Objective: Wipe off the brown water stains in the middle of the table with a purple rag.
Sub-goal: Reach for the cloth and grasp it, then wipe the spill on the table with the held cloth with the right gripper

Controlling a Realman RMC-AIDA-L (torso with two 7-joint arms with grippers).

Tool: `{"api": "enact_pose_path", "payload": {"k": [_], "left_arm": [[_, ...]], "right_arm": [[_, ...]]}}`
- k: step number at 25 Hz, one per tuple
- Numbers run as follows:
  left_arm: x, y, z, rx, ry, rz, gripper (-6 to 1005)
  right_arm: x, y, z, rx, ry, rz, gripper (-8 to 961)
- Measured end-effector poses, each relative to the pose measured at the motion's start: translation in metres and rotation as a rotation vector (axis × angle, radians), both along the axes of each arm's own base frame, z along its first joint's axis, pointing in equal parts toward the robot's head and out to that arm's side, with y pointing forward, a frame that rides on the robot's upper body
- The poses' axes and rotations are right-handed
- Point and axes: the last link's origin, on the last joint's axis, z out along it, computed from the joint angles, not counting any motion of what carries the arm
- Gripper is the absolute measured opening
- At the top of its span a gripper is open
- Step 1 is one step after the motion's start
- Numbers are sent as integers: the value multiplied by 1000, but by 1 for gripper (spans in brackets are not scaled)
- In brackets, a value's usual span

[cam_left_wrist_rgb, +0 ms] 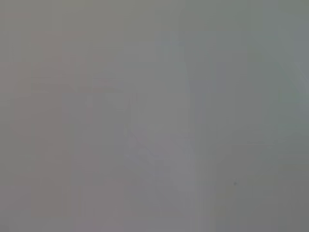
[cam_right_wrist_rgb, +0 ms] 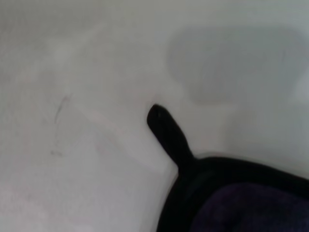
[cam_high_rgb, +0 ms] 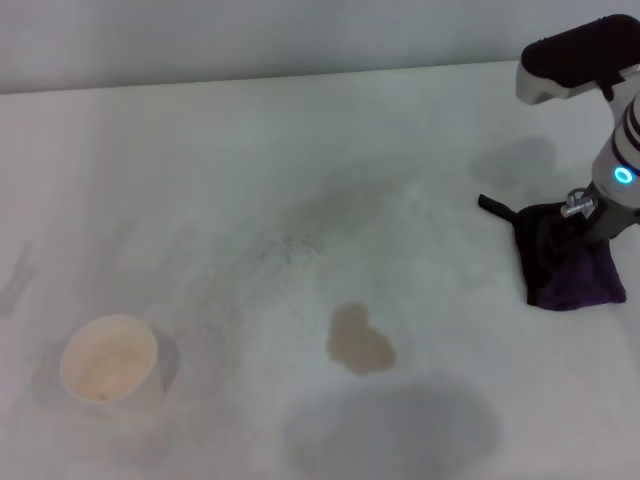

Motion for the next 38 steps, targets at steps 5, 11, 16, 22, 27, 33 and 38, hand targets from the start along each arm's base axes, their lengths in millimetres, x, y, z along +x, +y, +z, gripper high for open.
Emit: {"api": "enact_pose_path", "payload": {"k": [5, 11, 16, 22, 27, 33, 38], "left_arm": [[0, 0, 0, 0, 0, -1, 890], [1, 2, 1, 1, 2, -4, 891], [1, 2, 1, 2, 5, -6, 891], [2, 3, 1, 3, 6, -9, 891], [2, 3, 1, 3, 8, -9, 891], [3, 5, 2, 7, 14, -14, 891], [2, 5, 3, 9, 15, -13, 891]], "right_arm": [[0, 2, 4, 13, 4, 2, 421], [1, 3, 4, 15, 4, -3, 426], [2, 2, 3, 7, 3, -8, 425], [1, 1, -1, -4, 4, -8, 422], [0, 1, -1, -7, 4, -8, 358], [-5, 2, -4, -19, 4, 12, 158], [-11, 0, -14, -56, -3, 40, 44]]}}
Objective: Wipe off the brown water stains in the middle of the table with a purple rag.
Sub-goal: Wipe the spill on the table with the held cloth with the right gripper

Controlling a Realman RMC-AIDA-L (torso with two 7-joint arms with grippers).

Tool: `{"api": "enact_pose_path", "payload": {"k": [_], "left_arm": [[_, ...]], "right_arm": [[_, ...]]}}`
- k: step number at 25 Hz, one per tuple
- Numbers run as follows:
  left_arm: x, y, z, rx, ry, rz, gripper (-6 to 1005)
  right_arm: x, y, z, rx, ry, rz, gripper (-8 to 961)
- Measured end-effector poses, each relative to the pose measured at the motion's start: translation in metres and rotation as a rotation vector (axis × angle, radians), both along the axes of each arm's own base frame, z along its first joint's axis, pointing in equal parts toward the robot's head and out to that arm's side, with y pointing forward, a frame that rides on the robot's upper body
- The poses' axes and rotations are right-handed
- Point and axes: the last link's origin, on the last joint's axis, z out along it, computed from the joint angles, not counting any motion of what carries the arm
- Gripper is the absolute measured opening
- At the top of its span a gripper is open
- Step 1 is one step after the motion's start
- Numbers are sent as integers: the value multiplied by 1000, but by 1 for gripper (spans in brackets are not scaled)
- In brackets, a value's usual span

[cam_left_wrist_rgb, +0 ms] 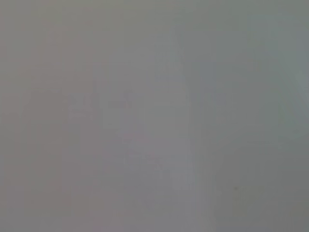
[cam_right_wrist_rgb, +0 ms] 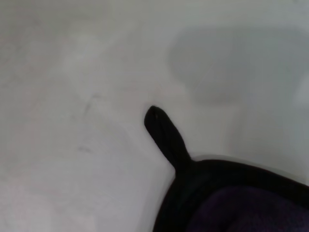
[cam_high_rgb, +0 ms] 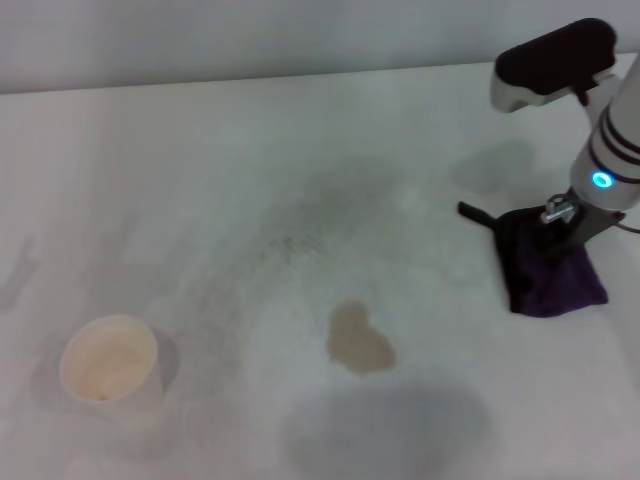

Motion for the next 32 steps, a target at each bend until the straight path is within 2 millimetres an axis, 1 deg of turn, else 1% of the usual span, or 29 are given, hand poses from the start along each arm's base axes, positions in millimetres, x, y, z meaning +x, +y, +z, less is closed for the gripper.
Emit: {"api": "enact_pose_path", "payload": {"k": [8, 13, 16, 20, 24, 28, 32], "left_arm": [[0, 1, 0, 1, 0, 3, 891], [0, 1, 0, 1, -1, 2, 891], [0, 1, -1, 0, -3, 2, 891], [0, 1, -1, 0, -3, 2, 891], [1, 1, -1, 1, -3, 1, 890], [1, 1, -1, 1, -3, 0, 890], [1, 1, -1, 1, -2, -2, 890]], "right_arm": [[-29, -4, -24, -60, 68, 81, 40], [-48, -11, -40, -99, 88, 129, 38], [-61, -18, -55, -138, 118, 157, 38], [-85, -32, -80, -215, 189, 210, 37], [-101, -45, -99, -275, 231, 238, 36], [-115, -55, -113, -319, 298, 267, 37], [-121, -61, -121, -353, 343, 282, 36]]}}
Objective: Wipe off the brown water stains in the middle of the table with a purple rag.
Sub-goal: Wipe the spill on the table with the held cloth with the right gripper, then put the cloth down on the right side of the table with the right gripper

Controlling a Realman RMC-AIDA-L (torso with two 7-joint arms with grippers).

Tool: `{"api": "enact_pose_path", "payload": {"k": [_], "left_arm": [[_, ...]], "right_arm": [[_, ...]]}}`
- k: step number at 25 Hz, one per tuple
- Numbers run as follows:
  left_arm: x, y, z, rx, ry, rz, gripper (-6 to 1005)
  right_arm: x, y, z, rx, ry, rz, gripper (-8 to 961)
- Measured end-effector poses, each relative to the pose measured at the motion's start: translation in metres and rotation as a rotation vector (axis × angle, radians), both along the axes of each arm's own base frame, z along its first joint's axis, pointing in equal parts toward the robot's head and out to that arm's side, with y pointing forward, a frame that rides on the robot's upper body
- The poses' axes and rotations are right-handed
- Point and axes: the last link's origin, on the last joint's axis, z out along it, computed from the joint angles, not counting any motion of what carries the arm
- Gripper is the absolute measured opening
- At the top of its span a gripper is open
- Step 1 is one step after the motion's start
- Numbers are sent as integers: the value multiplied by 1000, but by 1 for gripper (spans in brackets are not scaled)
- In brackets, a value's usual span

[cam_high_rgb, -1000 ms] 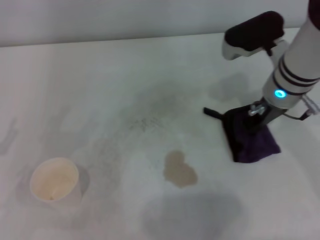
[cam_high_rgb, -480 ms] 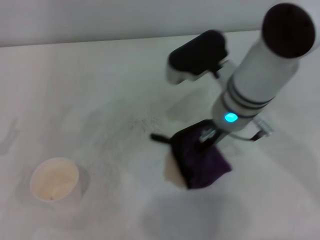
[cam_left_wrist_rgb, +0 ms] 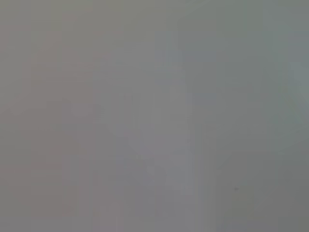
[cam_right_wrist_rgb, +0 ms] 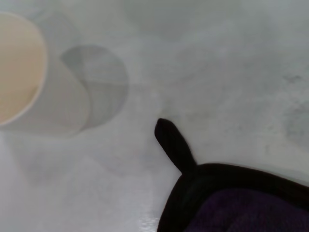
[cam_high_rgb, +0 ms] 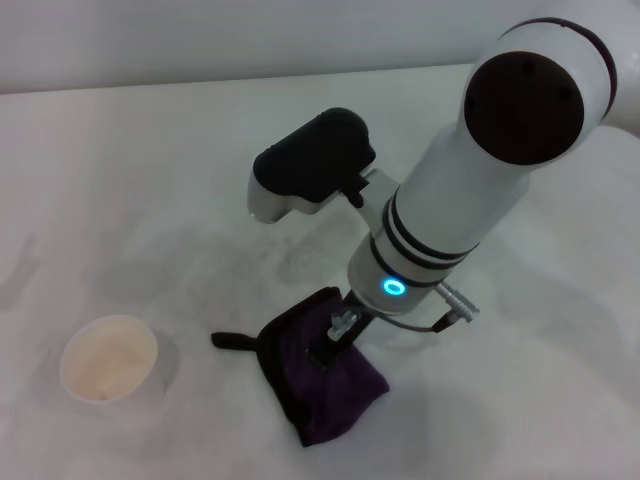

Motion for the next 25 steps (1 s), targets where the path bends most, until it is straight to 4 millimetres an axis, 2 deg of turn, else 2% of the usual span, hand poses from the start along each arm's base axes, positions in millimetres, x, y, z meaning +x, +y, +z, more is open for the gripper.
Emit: {"api": "enact_pose_path", "payload": {"k": [4, 7, 15, 20, 25], "left_arm": [[0, 0, 0, 0, 1, 1, 889], [-1, -1, 1, 1, 2, 4, 889], [-3, -1, 2, -1, 5, 14, 890], [-6, -1, 3, 9, -2, 30, 889], [-5, 0, 2, 11, -7, 31, 889]], "right_arm": [[0, 3, 1, 5, -1, 0, 36], [4, 13, 11, 42, -16, -16, 37], [42, 40, 58, 198, -171, -91, 48], [57, 45, 73, 244, -204, -119, 68], [75, 48, 97, 306, -215, -157, 87]]}}
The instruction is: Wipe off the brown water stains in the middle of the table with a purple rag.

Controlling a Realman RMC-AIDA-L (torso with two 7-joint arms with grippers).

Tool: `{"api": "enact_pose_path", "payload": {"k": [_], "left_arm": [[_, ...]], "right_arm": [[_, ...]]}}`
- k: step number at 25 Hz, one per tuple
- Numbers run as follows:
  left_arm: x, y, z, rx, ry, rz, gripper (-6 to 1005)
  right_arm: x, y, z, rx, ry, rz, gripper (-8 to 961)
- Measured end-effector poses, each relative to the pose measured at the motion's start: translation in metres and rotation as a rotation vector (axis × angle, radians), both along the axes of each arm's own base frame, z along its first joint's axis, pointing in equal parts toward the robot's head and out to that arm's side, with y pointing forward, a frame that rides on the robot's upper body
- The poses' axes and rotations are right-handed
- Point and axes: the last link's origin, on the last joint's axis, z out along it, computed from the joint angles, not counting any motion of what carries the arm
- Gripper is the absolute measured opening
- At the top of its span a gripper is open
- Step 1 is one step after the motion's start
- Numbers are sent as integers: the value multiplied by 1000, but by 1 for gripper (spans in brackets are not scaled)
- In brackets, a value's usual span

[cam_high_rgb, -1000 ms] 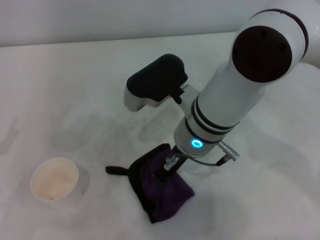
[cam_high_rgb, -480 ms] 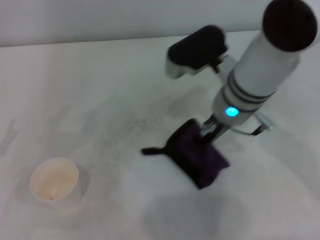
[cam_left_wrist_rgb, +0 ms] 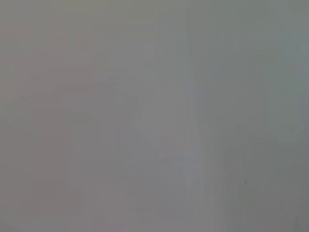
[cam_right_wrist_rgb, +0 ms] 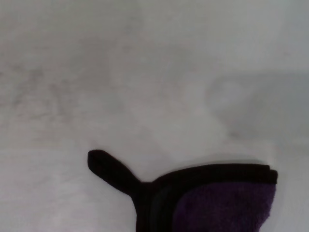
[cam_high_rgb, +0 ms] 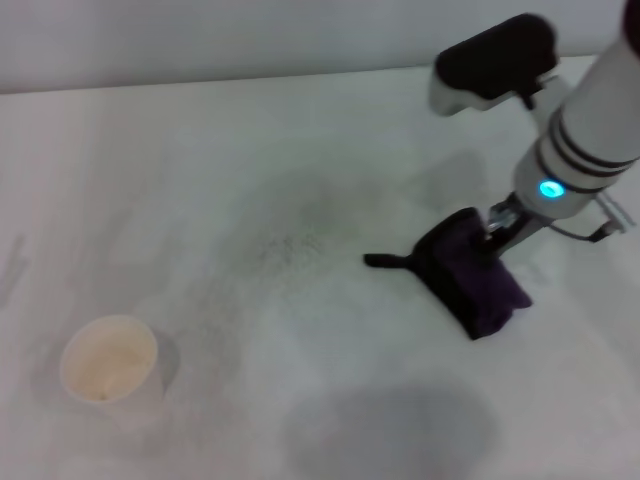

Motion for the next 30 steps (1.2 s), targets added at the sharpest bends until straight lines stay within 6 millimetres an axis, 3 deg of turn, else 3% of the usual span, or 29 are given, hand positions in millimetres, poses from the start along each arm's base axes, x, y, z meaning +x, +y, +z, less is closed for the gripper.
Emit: {"api": "enact_pose_path", "payload": {"k": [6, 18, 22, 25, 30], "left_arm": [[1, 1, -1, -1, -5, -2, 890], [3, 5, -4, -10, -15, -3, 890], [3, 7, -5, -15, -13, 6, 890], [2, 9, -7, -22, -16, 17, 891], [0, 10, -9, -19, -36, 43, 891]], "right_arm": [[19, 2, 18, 30, 16, -21, 110], [31, 5, 34, 52, 76, -21, 156], [37, 12, 51, 92, 124, 2, 171], [42, 18, 66, 127, 202, 36, 369], [51, 27, 102, 219, 410, 160, 369]]}}
